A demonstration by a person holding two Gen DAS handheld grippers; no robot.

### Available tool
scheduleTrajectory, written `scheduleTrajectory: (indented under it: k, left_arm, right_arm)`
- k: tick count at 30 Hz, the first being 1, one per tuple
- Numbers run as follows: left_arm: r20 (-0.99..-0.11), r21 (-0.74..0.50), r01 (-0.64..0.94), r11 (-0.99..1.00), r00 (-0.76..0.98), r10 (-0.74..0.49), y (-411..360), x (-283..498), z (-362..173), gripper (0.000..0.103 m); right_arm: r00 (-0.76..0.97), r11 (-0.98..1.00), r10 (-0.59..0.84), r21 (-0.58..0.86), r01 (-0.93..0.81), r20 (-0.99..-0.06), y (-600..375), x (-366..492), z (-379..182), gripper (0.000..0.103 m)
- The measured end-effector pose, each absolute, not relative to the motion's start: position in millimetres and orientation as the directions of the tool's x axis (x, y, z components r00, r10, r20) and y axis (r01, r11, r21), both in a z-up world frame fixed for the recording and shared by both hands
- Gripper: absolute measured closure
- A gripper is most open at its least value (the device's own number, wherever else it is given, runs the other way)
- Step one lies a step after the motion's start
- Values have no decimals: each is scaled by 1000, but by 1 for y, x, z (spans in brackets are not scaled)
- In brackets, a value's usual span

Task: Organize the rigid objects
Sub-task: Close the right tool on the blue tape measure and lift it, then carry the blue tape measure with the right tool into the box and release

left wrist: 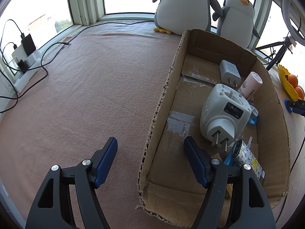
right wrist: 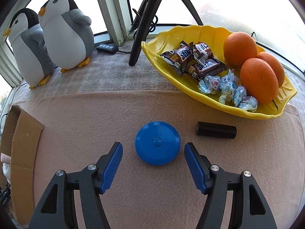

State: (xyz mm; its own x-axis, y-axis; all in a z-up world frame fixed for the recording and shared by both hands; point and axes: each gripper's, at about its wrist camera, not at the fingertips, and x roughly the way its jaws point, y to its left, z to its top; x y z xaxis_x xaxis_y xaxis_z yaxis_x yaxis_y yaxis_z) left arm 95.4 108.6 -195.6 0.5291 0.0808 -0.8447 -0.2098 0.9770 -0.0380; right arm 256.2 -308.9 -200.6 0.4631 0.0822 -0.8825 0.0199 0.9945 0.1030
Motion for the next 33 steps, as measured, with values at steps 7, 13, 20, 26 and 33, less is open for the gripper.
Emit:
scheduleTrajectory:
  k: [7,13,20,26,33]
  left_arm:
    - [-845,-37,-210,977,529,81,109,95,-196,29]
    - [-845,-38,-210,977,529,81,109,95,-196,29]
    - [-845,-37,-210,977,529,81,109,95,-196,29]
    - [-844,-35,-208,977,529,82,108,95,-196,29]
    - [-843,-35,-208,977,532,83,108,95,-195,29]
  right_arm:
    - [449,994,84,108,27,-889,-310,261,-204,45]
    - [441,996,67,84,20,-895,-310,264,-204,57]
    - [438,997,73,79,-4,-896,-303,259,-206,57]
    - [449,997,79,73,-32,-890,-290,246,-204,57]
    - [459,996,89,71,-56,-884,-280,232,-197,57]
